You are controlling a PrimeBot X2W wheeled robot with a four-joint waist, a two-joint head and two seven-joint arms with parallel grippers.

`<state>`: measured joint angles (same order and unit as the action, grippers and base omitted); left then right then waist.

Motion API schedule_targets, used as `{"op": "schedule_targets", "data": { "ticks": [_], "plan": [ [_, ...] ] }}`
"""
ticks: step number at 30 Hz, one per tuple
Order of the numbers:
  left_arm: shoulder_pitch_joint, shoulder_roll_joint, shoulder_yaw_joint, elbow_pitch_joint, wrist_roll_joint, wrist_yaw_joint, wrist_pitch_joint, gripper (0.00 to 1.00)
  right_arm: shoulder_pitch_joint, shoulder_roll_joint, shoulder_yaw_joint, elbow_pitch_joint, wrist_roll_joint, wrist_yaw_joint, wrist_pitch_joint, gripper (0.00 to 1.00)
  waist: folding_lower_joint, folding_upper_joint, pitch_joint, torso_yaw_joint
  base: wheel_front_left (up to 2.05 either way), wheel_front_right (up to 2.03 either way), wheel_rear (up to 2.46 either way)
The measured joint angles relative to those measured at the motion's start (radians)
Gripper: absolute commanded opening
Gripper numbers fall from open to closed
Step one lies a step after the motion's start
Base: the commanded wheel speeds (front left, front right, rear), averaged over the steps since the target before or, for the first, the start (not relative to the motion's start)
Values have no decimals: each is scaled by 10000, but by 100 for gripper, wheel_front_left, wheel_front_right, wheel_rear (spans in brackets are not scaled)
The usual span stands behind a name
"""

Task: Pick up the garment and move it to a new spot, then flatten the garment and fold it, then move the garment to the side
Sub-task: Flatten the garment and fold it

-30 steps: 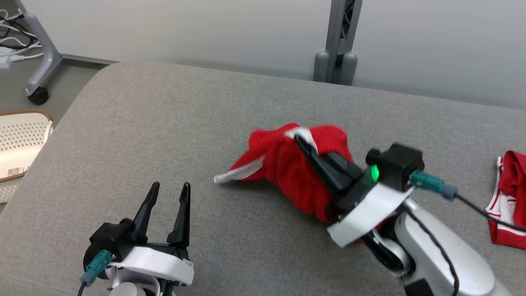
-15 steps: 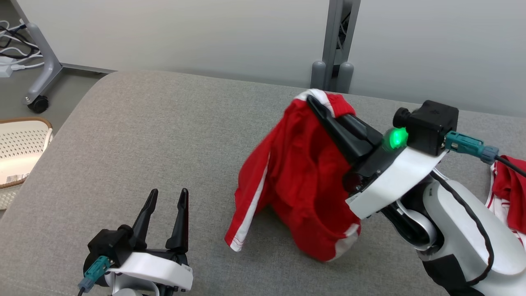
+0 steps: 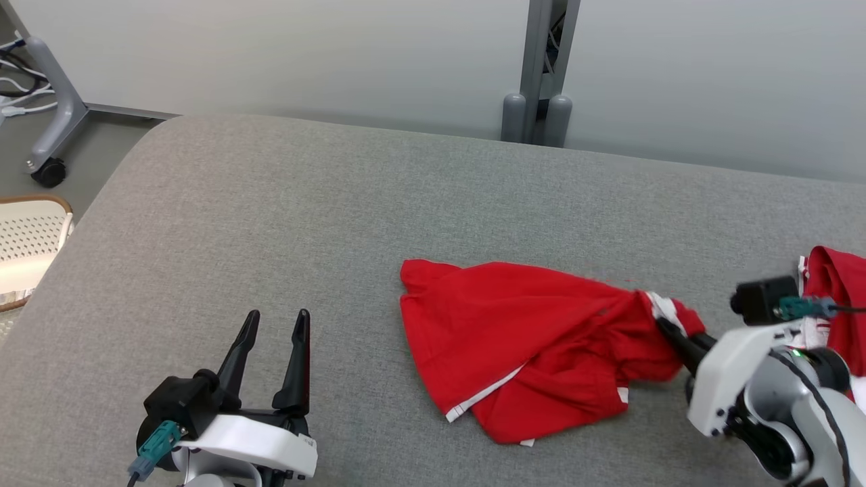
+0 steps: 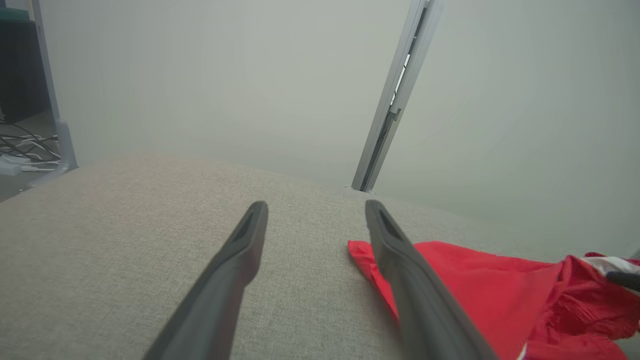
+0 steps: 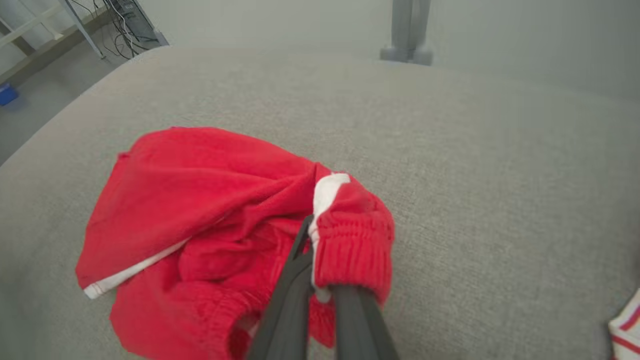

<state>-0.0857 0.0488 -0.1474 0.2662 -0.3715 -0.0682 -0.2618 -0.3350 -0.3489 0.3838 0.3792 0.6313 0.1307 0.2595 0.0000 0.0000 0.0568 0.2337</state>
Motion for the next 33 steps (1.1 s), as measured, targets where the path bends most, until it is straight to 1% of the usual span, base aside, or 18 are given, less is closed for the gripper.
{"op": "schedule_targets", "data": {
  "ticks": [3, 4, 5, 6, 13, 17, 20, 22, 25, 28, 33],
  "plan": [
    [2, 2, 27, 2, 13, -8, 0, 100, 420, -35, -426, 397, -186, 0, 240, 0, 0, 0, 39, -106, 0, 0, 0],
    [1, -2, 21, 2, 17, -10, 0, 100, 541, 4, -556, 533, -230, 0, 326, 20, 0, 0, 50, -149, 0, 0, 0],
    [1, 2, 15, 10, 27, -12, 2, 100, 660, 38, -594, 594, -318, 0, 362, 86, 0, 1, 59, -195, 0, 0, 0],
    [1, -2, 4, 12, 33, -13, 0, 100, 765, 109, -677, 640, -441, 0, 362, 100, 0, 0, 67, -242, 0, 0, 0],
    [-35, -2, 12, 23, 96, -25, 2, 100, 1048, 485, -1141, 384, -796, 0, 311, 100, 0, 0, 60, -614, 0, 0, 0],
    [-35, -2, -6, 25, 107, -27, 2, 100, 1235, 500, -1417, -207, -1156, 0, 209, 100, 0, 0, -38, -821, 0, 0, 0],
    [-35, -2, 31, -165, 130, -56, 0, 100, 1391, 470, -1680, -897, -1555, 0, -226, 100, 0, 0, -134, -945, 0, 0, 0],
    [-31, 0, 31, -267, 121, -56, 0, 100, 1504, 431, -1762, -1434, -1965, 0, -748, 100, 0, 0, -186, -1008, 0, 0, 0],
    [2, 2, 4, -360, 121, -54, 0, 100, 1643, 447, -1885, -2180, -2604, 0, -1883, 100, 0, 0, -250, -1074, 0, 0, 0],
    [26, 0, -27, -403, 121, -54, 0, 100, 1852, 510, -1921, -2673, -3590, 2, -2991, 100, 0, 0, -320, -1111, 0, 0, 0],
    [209, 4, -182, -420, 209, -52, 0, 100, 2393, 1409, -2416, -2987, -4681, 2, -4433, 100, 0, 0, -411, -1170, 0, 0, 0]
  ]
}}
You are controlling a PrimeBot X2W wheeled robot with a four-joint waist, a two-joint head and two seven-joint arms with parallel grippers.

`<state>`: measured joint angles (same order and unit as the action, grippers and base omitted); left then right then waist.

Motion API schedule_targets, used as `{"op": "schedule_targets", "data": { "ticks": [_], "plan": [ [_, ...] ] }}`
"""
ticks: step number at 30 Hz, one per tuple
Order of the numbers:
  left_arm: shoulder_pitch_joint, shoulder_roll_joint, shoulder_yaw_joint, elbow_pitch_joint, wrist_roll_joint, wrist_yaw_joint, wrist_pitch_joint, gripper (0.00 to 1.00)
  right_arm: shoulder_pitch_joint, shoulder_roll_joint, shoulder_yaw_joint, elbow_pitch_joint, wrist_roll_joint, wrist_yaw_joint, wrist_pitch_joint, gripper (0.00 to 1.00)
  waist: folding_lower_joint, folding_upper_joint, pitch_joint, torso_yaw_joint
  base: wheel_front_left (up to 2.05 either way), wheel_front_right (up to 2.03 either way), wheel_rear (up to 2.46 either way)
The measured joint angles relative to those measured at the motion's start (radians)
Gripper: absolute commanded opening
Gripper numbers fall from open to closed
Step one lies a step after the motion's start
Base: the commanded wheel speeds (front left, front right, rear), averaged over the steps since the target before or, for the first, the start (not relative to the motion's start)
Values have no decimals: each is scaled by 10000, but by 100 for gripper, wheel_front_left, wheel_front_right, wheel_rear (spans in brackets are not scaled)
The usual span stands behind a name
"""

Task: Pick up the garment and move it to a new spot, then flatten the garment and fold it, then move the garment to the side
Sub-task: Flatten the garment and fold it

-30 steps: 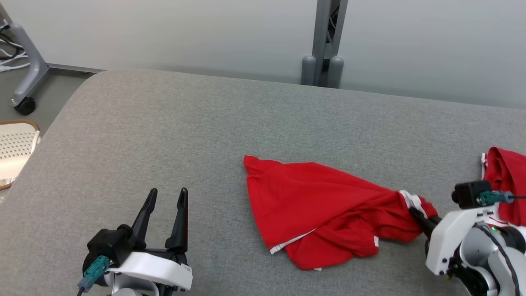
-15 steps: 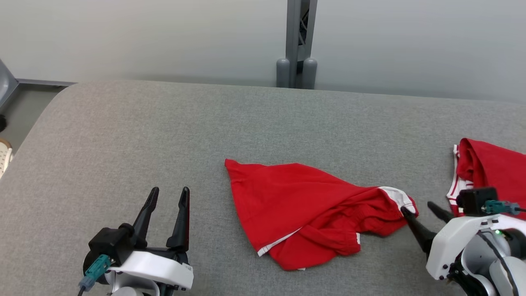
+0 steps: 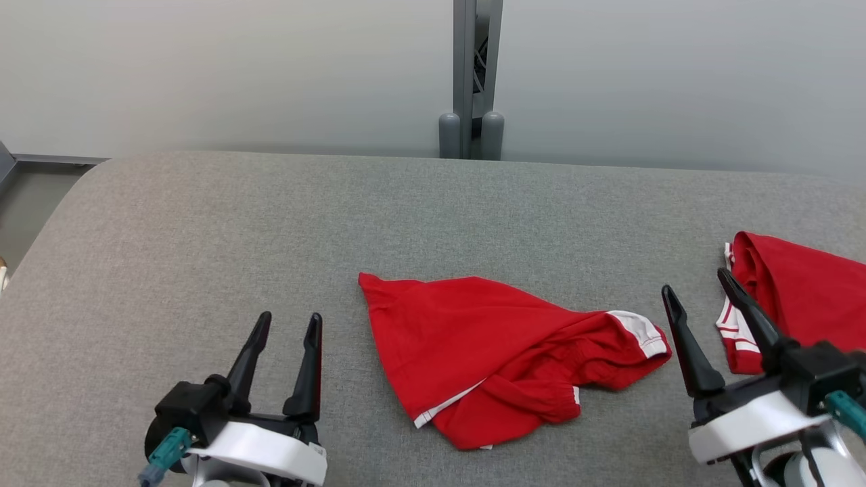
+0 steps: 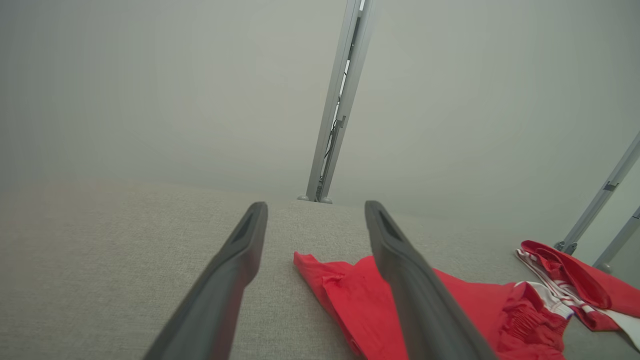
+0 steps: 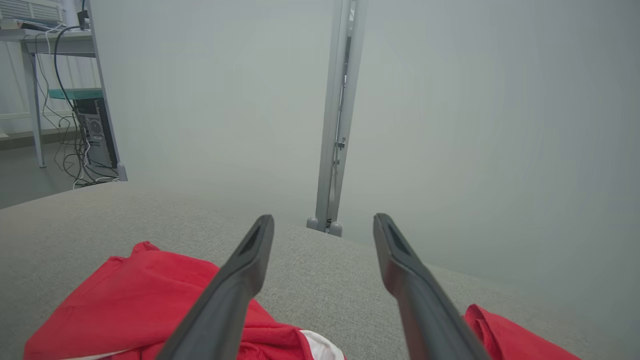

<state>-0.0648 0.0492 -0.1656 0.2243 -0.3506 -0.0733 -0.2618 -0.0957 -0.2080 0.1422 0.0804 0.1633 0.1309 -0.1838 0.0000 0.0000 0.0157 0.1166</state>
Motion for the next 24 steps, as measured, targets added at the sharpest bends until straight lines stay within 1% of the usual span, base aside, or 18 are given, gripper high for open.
{"op": "schedule_targets", "data": {
  "ticks": [1, 3, 6, 10, 12, 14, 16, 19, 22, 24],
  "plan": [
    [0, 0, 0, 0, 0, 0, 0, 100, 0, 0, 0, 0, 0, 0, 0, 100, 0, 0, 0, 0, 0, 0, 0],
    [57, -10, -150, 21, -6, 0, 0, 100, 276, 426, -265, 27, -268, 0, -290, 100, 0, 0, -37, -3, 0, 0, 0],
    [201, -8, -307, 59, -48, 13, 0, 100, 590, 867, -288, 196, -451, 0, -453, 100, 0, 0, -58, 12, 0, 0, 0],
    [205, -8, -430, 165, -119, 10, 0, 100, 646, 1009, -295, 322, -525, 0, -545, 100, 0, 0, -43, 22, 0, 0, 0],
    [202, 4, -571, 194, -284, -144, 0, 100, 638, 1032, -297, 347, -543, 0, -558, 100, 0, 0, -19, 20, 0, 0, 0],
    [199, 6, -1001, 454, -322, -345, -27, 100, 593, 1030, -334, 366, -568, 0, -564, 100, 0, 0, 30, 5, 0, 0, 0],
    [201, 63, -1705, 1034, -474, -495, 159, 100, 499, 1018, -349, 378, -575, 0, -625, 100, 0, 0, 111, -24, 0, 0, 0],
    [113, 301, -2656, 1496, -901, -546, 548, 100, 411, 1014, -403, 424, -589, 0, -631, 100, 0, 0, 253, -76, 0, 0, 0],
    [-207, 612, -3340, 1783, -1409, -550, 773, 100, 337, 1026, -433, 500, -662, 0, -633, 100, 0, 0, 425, -139, 0, 0, 0],
    [-344, 711, -3659, 1914, -1760, -550, 780, 100, 284, 1049, -470, 533, -683, 0, -637, 100, 0, 0, 526, -192, 0, 0, 0]
  ]
}}
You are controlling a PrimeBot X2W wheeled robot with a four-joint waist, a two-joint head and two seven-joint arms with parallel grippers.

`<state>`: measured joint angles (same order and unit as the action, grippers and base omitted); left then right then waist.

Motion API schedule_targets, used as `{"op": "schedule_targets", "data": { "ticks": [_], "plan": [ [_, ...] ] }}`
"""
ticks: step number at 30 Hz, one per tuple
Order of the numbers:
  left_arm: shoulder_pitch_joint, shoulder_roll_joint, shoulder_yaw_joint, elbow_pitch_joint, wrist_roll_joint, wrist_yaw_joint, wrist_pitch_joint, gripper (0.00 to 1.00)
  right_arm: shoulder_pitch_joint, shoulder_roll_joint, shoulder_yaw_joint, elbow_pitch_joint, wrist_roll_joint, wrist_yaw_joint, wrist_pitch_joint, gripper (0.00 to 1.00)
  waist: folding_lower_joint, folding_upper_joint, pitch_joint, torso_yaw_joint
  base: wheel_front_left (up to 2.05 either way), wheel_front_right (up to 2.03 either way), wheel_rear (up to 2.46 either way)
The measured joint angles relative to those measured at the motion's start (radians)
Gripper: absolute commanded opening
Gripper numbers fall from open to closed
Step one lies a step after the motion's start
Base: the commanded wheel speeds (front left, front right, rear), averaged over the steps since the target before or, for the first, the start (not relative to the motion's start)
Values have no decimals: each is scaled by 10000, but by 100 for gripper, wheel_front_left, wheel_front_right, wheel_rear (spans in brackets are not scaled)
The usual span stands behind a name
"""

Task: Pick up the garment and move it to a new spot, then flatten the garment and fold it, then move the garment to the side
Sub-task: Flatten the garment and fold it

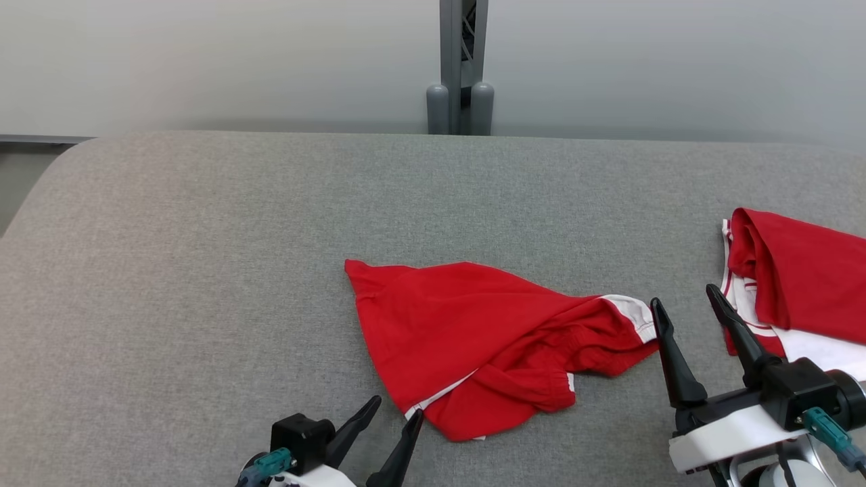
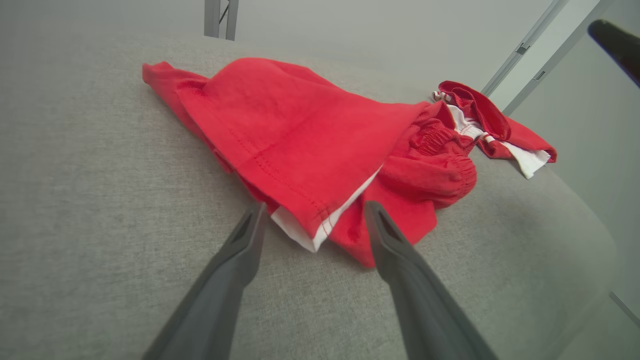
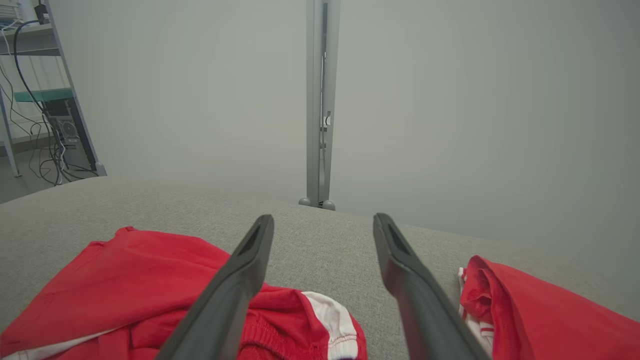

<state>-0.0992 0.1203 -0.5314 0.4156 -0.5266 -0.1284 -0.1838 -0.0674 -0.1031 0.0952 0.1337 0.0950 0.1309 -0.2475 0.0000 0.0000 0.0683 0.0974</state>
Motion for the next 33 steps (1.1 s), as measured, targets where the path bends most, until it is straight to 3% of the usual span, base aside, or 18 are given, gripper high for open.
{"op": "schedule_targets", "data": {
  "ticks": [8, 26, 27, 28, 29, 33],
  "plan": [
    [-570, 345, -1158, 449, -982, 0, 33, 100, -166, 86, -31, 109, -98, 0, -29, 100, 0, 0, 295, -182, 0, 0, 0],
    [-1460, 249, -1873, 1486, -1659, -2, -458, 100, -313, 144, 13, 199, -169, 0, -96, 100, 0, 0, 602, -317, 0, 0, 0],
    [-1498, 249, -1919, 1494, -1724, -2, -470, 85, -313, 142, 12, 217, -169, 0, -96, 100, 0, 0, 607, -318, 0, 0, 0],
    [-1528, 259, -1973, 1496, -1774, -2, -495, 31, -313, 142, 10, 234, -169, 0, -96, 100, 0, 0, 611, -320, 0, 0, 0],
    [-1541, 268, -2034, 1494, -1829, -2, -510, 0, -314, 142, 12, 251, -169, 0, -98, 100, 1, 0, 612, -320, 0, 0, 0],
    [-1571, 322, -2182, 1419, -2034, -2, -637, 0, -314, 144, -6, 318, -169, 0, -98, 100, 1, 0, 589, -313, 0, 0, 0]
  ]
}}
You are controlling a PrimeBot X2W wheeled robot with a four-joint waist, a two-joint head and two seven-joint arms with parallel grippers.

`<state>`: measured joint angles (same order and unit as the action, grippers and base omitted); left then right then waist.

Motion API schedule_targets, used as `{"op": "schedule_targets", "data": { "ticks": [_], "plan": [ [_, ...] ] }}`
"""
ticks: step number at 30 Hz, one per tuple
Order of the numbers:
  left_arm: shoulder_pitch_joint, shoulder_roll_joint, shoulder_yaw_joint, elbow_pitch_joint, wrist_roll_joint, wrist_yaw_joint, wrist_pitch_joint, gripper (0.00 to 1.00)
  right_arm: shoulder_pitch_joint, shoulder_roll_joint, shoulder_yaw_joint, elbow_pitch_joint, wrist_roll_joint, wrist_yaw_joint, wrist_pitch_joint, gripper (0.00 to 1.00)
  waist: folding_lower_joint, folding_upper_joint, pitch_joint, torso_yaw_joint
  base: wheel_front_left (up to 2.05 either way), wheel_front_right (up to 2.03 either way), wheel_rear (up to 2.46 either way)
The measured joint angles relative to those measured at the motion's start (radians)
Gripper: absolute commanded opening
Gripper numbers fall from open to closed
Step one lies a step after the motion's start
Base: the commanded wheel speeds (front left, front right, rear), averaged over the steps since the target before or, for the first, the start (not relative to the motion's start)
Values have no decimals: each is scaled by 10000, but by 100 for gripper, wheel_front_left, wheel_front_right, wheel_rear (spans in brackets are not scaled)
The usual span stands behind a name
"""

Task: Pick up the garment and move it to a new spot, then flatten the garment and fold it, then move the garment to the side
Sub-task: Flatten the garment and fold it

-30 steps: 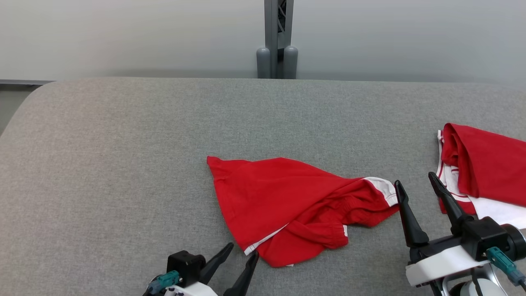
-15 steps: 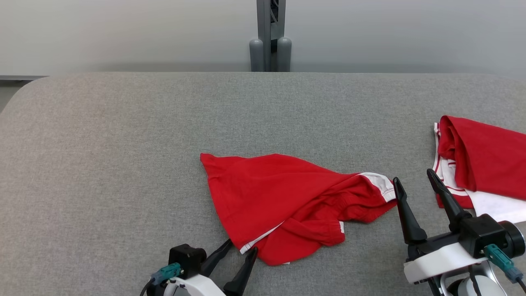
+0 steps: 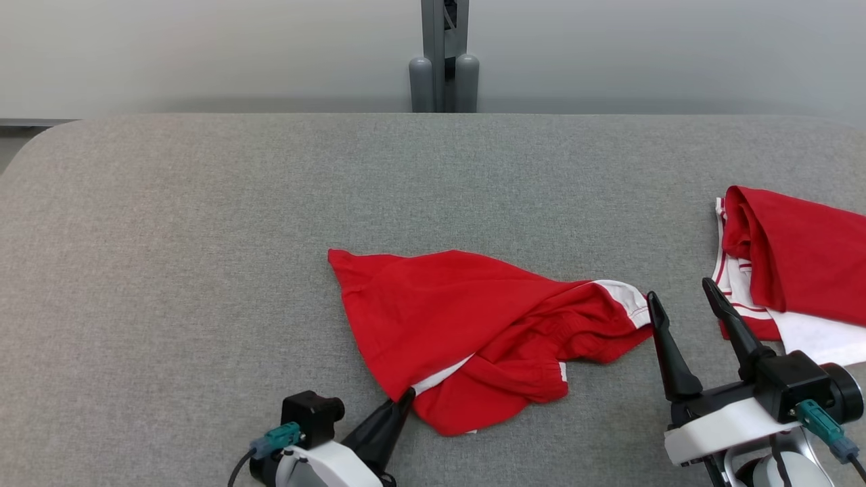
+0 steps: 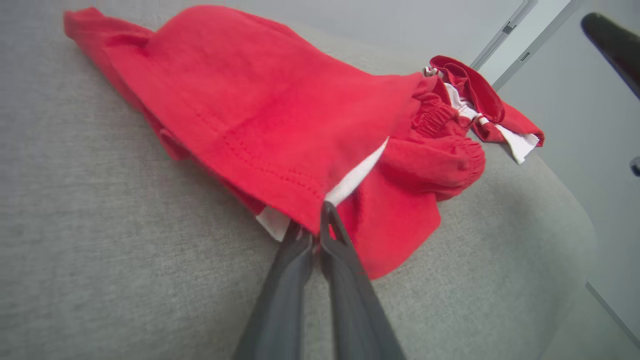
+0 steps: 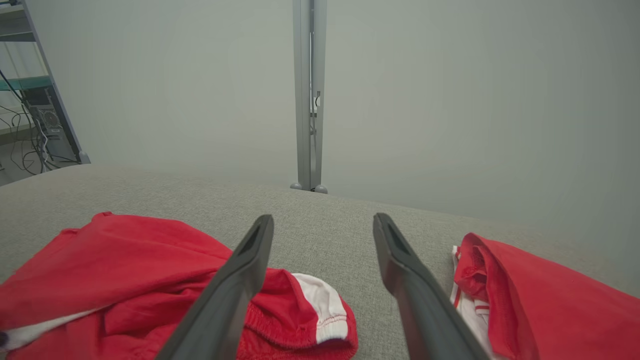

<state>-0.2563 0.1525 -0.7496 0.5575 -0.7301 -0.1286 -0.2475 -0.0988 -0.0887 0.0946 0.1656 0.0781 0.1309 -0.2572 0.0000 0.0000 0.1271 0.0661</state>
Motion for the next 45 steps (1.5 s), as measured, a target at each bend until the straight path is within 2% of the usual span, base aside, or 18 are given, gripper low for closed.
{"op": "schedule_targets", "data": {
  "ticks": [6, 12, 16, 19, 25, 30, 35, 45],
  "plan": [
    [-49, 176, 403, -418, -84, 0, -123, 0, 1, 15, -71, 230, 0, 0, 2, 100, 0, 0, -114, 83, 0, 0, 0],
    [198, 205, 1684, -1720, 345, -8, -142, 0, -13, 90, -410, 642, -2, 0, 259, 100, 0, 0, -260, 223, 0, 0, 0],
    [545, 58, 2376, -2412, 819, -10, -142, 0, -122, 198, -585, 1007, 426, 0, 654, 100, 0, 0, -306, 293, 0, 0, 0],
    [716, -81, 2579, -2690, 1083, -10, -142, 0, -142, 288, -311, 1227, 1494, 0, 1097, 100, 0, 0, -313, 337, 0, 0, 0],
    [901, -174, 2857, -2943, 1348, -10, -142, 0, -77, 276, 318, 1344, 2731, 0, 1718, 100, 0, 0, -290, 342, 0, 0, 0],
    [1002, -221, 2940, -3014, 1484, -10, -142, 0, -39, 272, 142, 1463, 3787, 0, 2010, 100, 0, 0, -246, 335, 0, 0, 0],
    [1000, -244, 2930, -3037, 1555, -10, -142, 0, -146, 343, -92, 1639, 5770, -2, 2497, 100, 0, 0, -189, 365, 0, 0, 0],
    [950, -171, 2790, -3012, 1563, -10, -142, 0, -607, 313, -130, 1952, 7701, -2, 3173, 100, 0, 1, -107, 535, 0, 0, 0]
  ]
}}
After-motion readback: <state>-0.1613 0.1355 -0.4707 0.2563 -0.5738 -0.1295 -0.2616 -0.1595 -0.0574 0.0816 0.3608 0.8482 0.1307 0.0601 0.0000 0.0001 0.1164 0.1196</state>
